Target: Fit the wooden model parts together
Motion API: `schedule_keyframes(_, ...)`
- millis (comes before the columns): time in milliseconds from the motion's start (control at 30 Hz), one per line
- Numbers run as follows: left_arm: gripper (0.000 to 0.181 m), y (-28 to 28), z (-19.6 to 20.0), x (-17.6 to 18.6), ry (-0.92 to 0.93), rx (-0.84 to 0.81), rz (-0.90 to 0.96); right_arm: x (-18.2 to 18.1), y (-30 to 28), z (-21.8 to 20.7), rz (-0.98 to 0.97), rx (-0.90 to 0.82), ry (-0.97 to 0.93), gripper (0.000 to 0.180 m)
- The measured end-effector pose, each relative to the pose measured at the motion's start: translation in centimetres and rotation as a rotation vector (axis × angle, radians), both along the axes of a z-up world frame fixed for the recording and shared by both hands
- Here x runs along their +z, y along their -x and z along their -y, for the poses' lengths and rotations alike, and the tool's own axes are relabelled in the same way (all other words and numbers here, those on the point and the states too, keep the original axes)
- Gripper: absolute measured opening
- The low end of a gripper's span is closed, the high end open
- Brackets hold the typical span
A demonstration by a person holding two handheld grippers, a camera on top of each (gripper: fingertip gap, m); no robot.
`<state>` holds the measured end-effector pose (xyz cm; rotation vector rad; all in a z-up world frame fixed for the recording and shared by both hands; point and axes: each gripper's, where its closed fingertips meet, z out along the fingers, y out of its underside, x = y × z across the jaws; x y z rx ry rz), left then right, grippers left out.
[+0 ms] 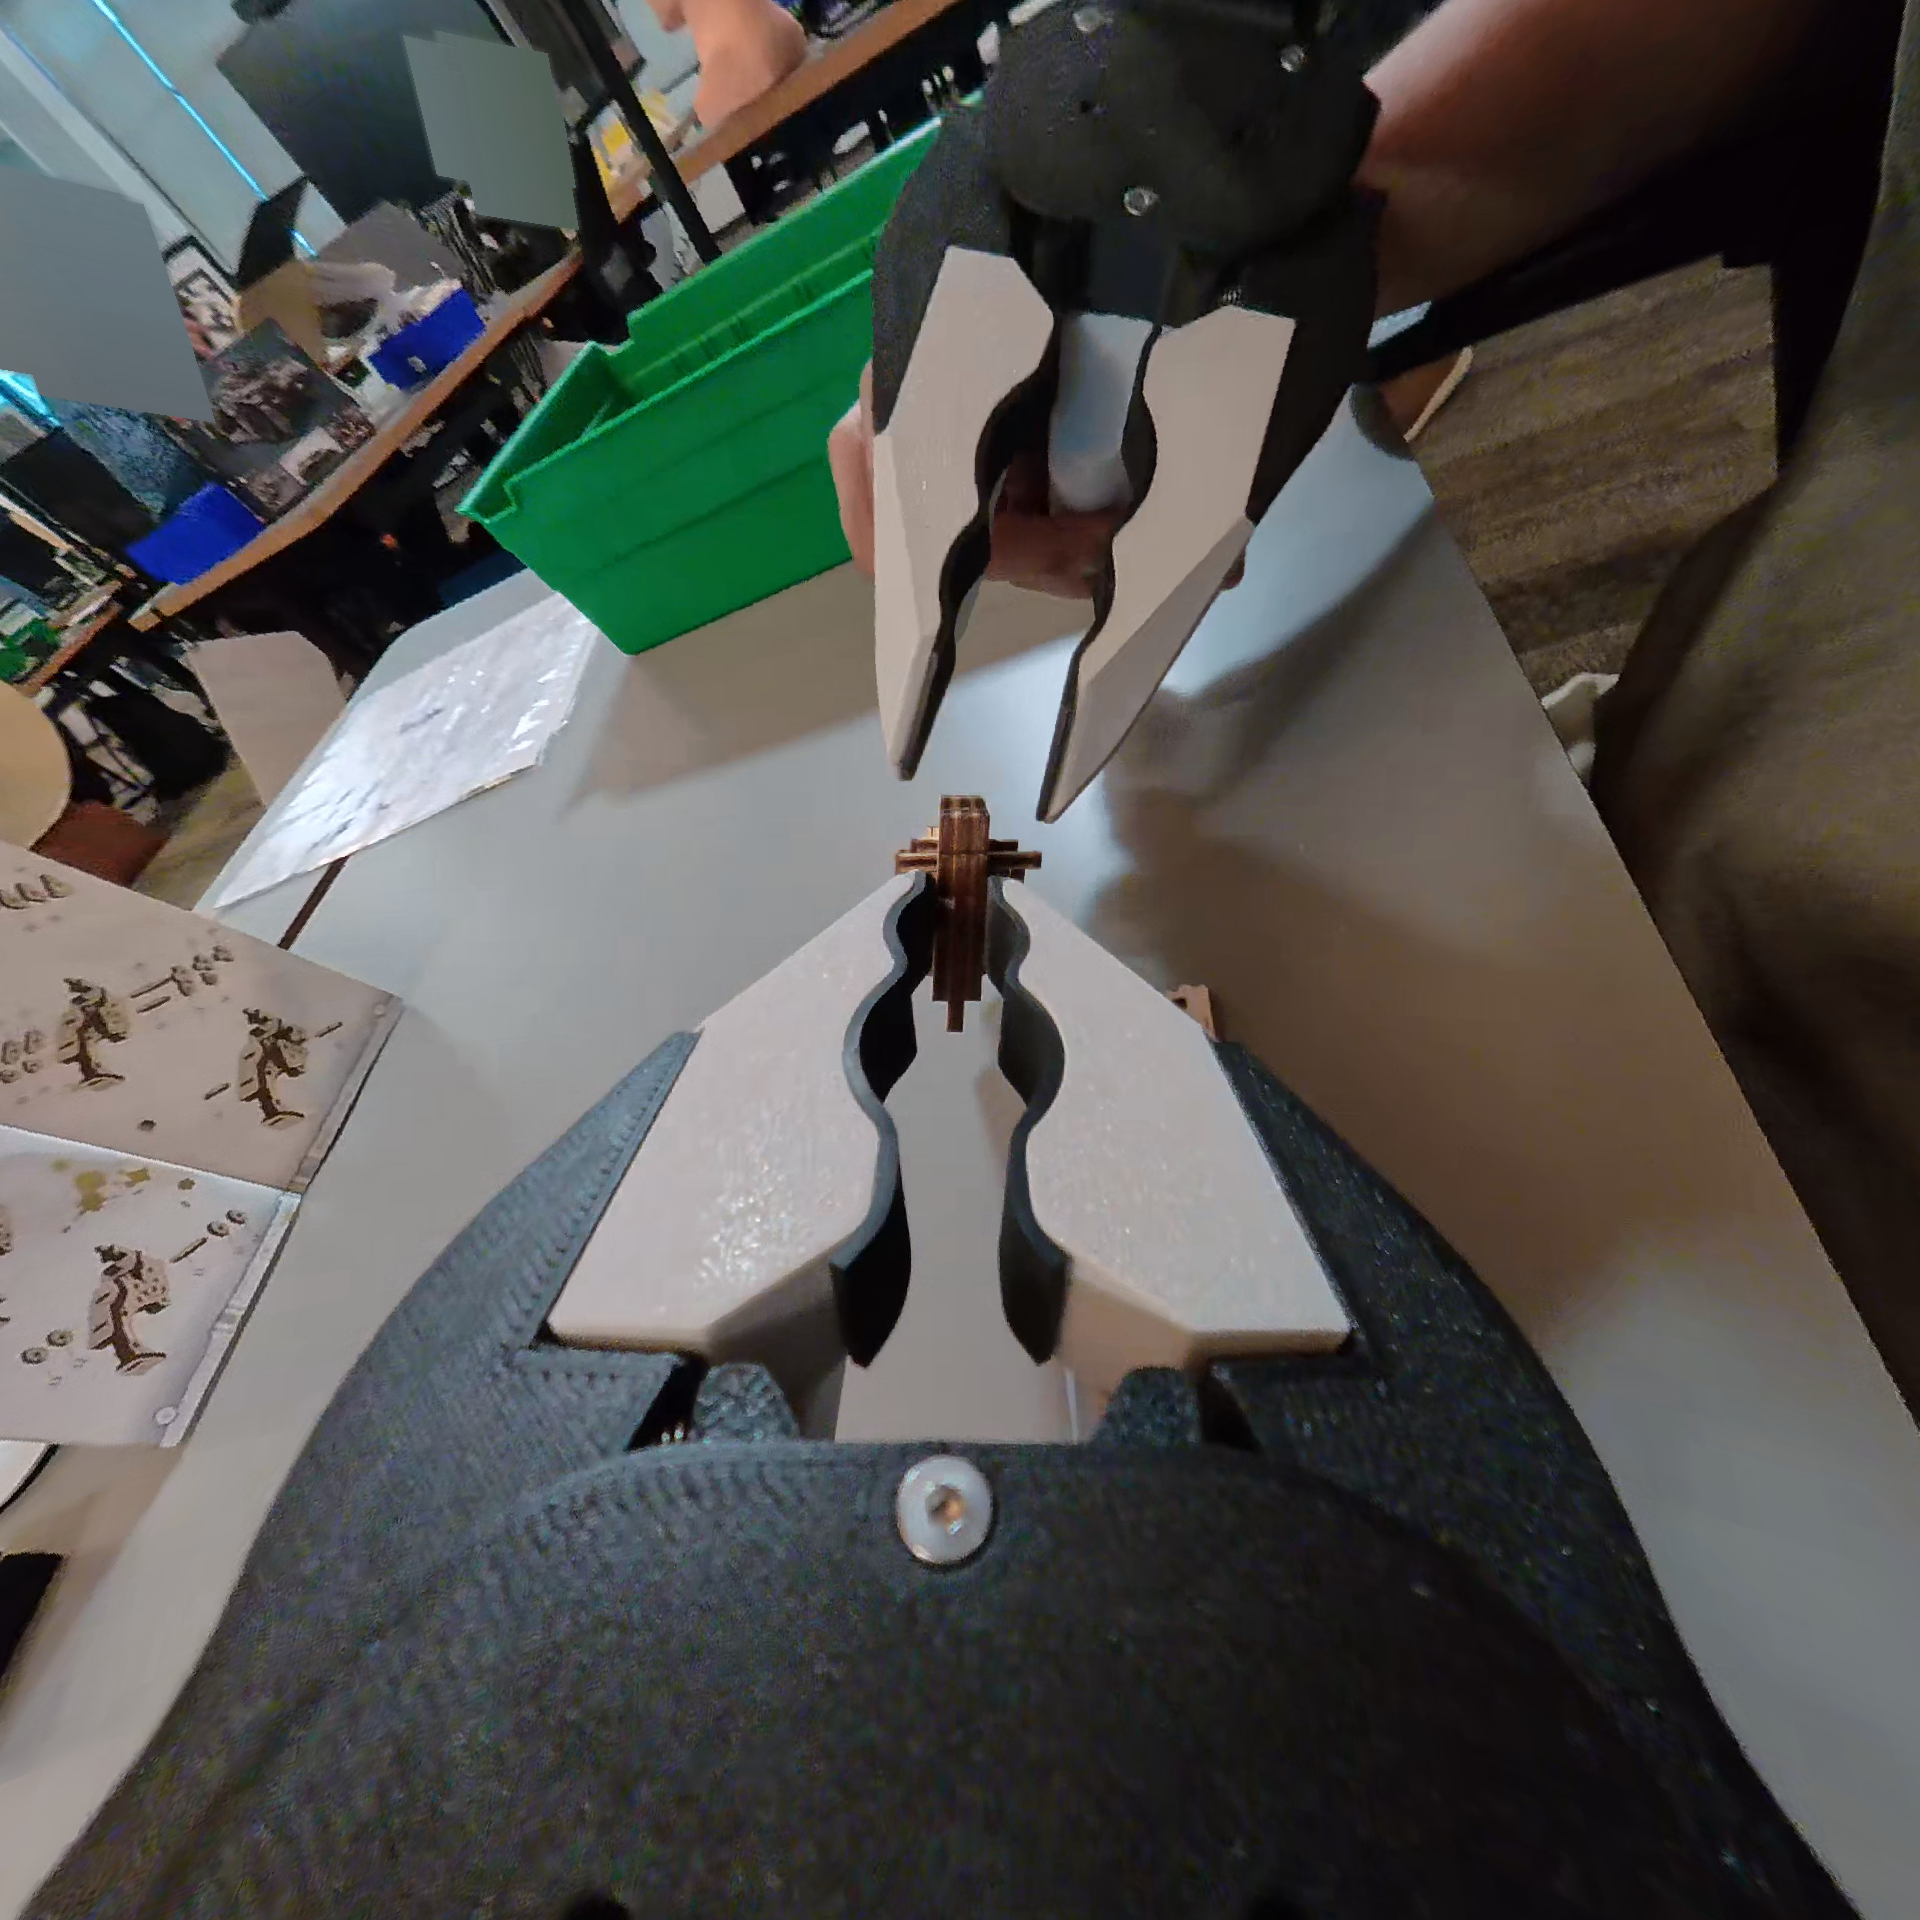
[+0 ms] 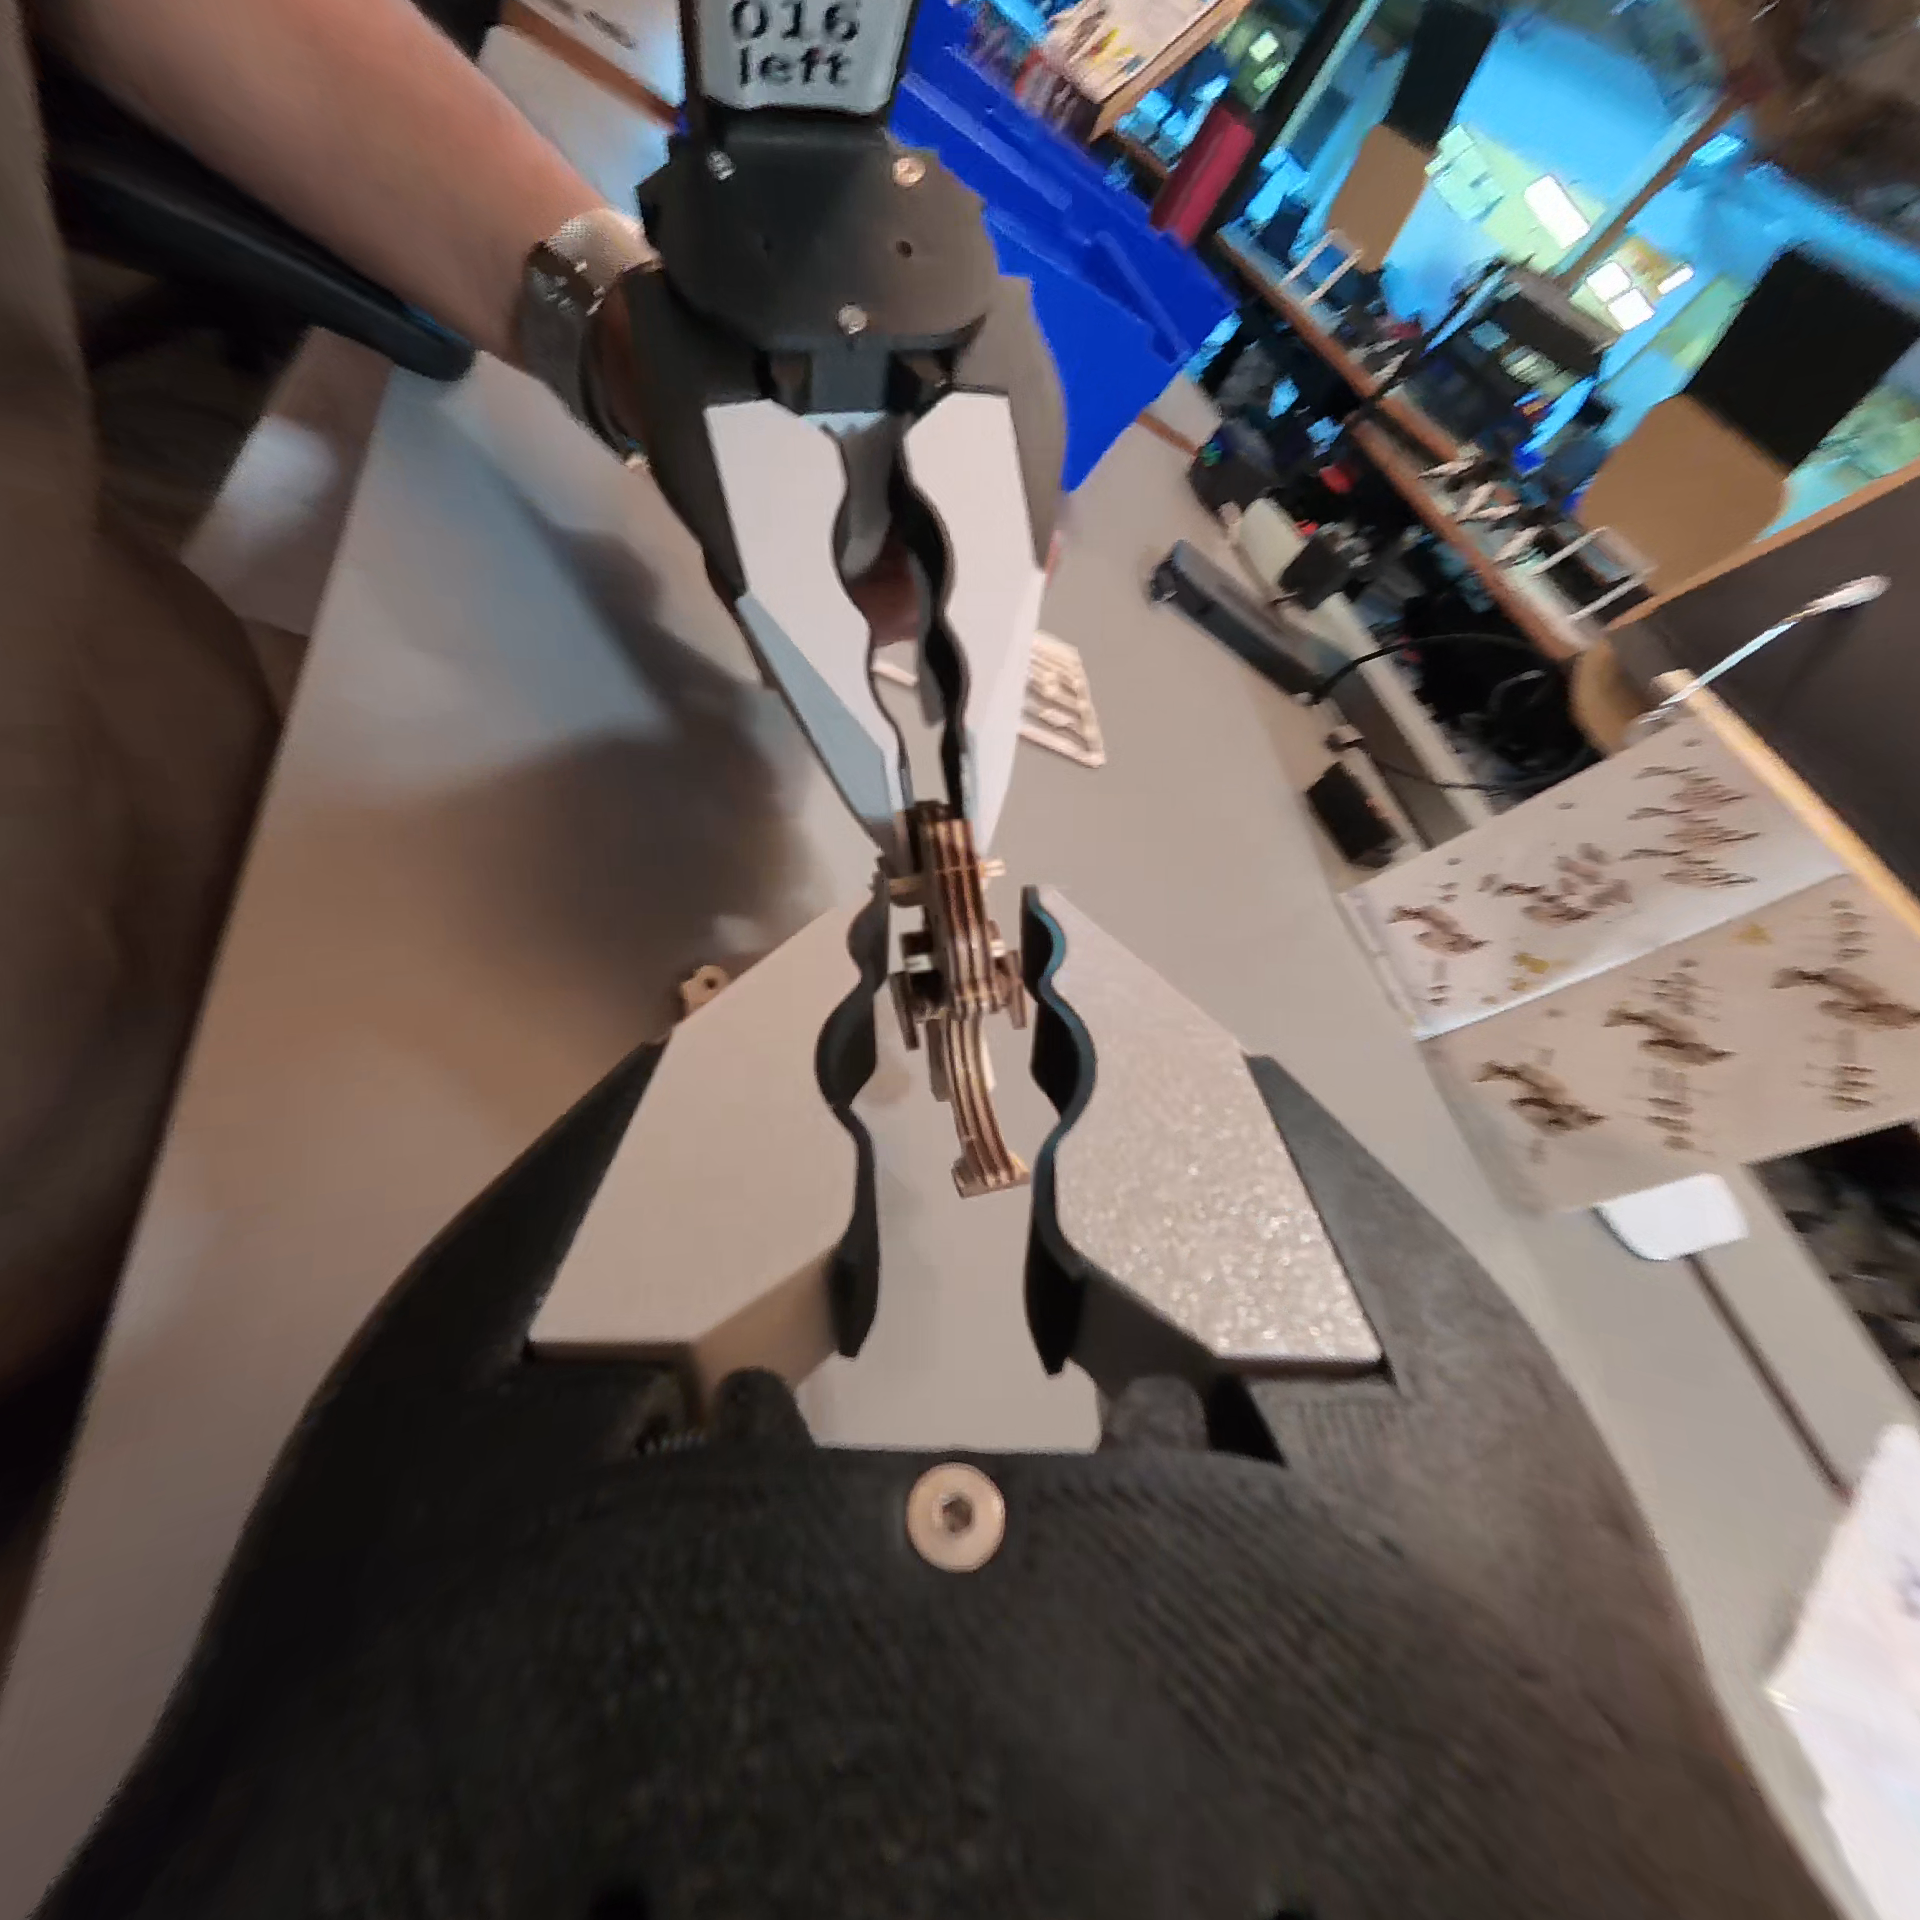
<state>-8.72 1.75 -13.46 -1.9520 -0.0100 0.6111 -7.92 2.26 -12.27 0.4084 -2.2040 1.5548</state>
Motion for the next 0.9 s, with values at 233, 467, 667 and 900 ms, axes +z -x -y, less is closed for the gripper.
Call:
schedule_keyframes(233, 0.006, -0.2, -0.3, -1.2, 0.043, -0.009, 0.042, -2.2, 0.0, 0.4, -0.005, 0.01, -0.118, 0.028)
schedule_keyframes(467, 0.007, -0.3, -0.6, -1.5, 0.055, -0.005, 0.061, -2.6, 0.1, 0.4, -0.053, -0.005, -0.163, 0.021)
schedule_keyframes(667, 0.007, -0.2, -0.6, -1.5, 0.043, 0.002, 0.096, -2.7, 0.3, 0.6, -0.018, -0.022, -0.177, 0.02)
schedule_keyframes(900, 0.006, 0.0, -0.6, -1.4, 0.018, 0.019, 0.135, -2.7, 0.5, 0.5, 0.095, -0.039, -0.229, 0.02)
